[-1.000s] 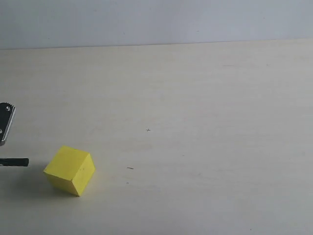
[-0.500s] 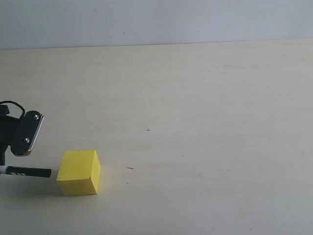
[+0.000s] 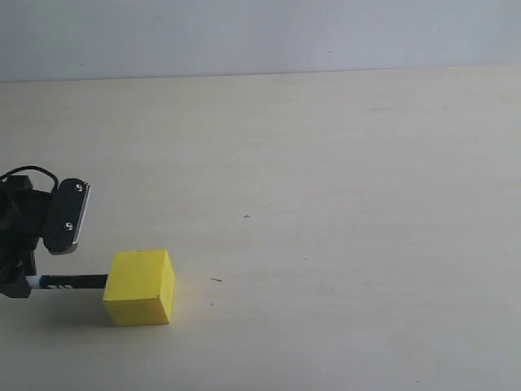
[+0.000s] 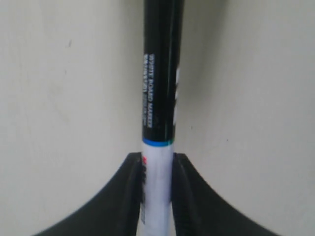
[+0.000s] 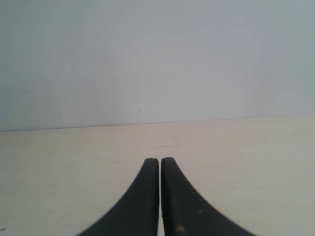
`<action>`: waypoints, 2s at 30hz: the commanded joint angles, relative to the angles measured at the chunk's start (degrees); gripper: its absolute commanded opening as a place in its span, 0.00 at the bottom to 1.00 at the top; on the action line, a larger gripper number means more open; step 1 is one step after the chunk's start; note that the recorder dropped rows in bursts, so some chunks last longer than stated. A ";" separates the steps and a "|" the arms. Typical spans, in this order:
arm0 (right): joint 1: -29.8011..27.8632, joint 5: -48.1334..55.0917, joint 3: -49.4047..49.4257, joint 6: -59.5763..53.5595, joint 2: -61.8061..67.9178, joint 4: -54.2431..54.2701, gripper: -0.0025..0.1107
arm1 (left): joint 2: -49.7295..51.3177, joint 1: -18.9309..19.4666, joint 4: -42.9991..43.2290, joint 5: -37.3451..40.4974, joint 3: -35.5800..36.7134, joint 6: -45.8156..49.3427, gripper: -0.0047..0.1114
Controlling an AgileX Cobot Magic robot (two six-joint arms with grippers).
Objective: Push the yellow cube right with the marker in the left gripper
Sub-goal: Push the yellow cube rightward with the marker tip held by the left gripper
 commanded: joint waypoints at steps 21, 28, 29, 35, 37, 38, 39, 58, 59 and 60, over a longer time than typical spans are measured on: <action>-0.19 -0.47 0.26 -0.54 -0.32 -0.30 0.04 | 1.62 1.19 -2.22 -1.71 -0.95 2.65 0.04; -0.19 -0.47 0.26 -0.54 -0.32 -0.30 0.04 | 2.70 -8.27 -5.09 -1.74 -2.63 2.65 0.04; -0.19 -0.47 0.26 -0.54 -0.32 -0.30 0.04 | 2.83 -8.67 -5.09 -1.85 -2.72 2.65 0.04; -0.19 -0.47 0.26 -0.54 -0.32 -0.30 0.04 | 2.83 -4.51 -4.00 0.94 -2.99 1.80 0.04; -0.19 -0.47 0.26 -0.54 -0.32 -0.30 0.04 | 2.83 -2.43 -3.54 2.85 -2.99 1.80 0.04; -0.19 -0.47 0.26 -0.54 -0.32 -0.30 0.04 | 2.83 -1.44 -3.20 3.80 -2.99 1.80 0.04; -0.19 -0.47 0.26 -0.54 -0.32 -0.30 0.04 | 2.83 -0.76 -2.62 4.29 -2.99 1.80 0.04; -0.19 -0.47 0.26 -0.54 -0.32 -0.30 0.04 | 3.04 -10.47 -13.08 -2.70 -3.13 4.54 0.04; -0.19 -0.47 0.26 -0.54 -0.32 -0.30 0.04 | 3.04 -10.47 -12.80 -1.92 -3.13 4.54 0.04; -0.19 -0.47 0.26 -0.54 -0.32 -0.30 0.04 | 3.04 -9.36 -11.15 -0.05 -3.13 4.31 0.04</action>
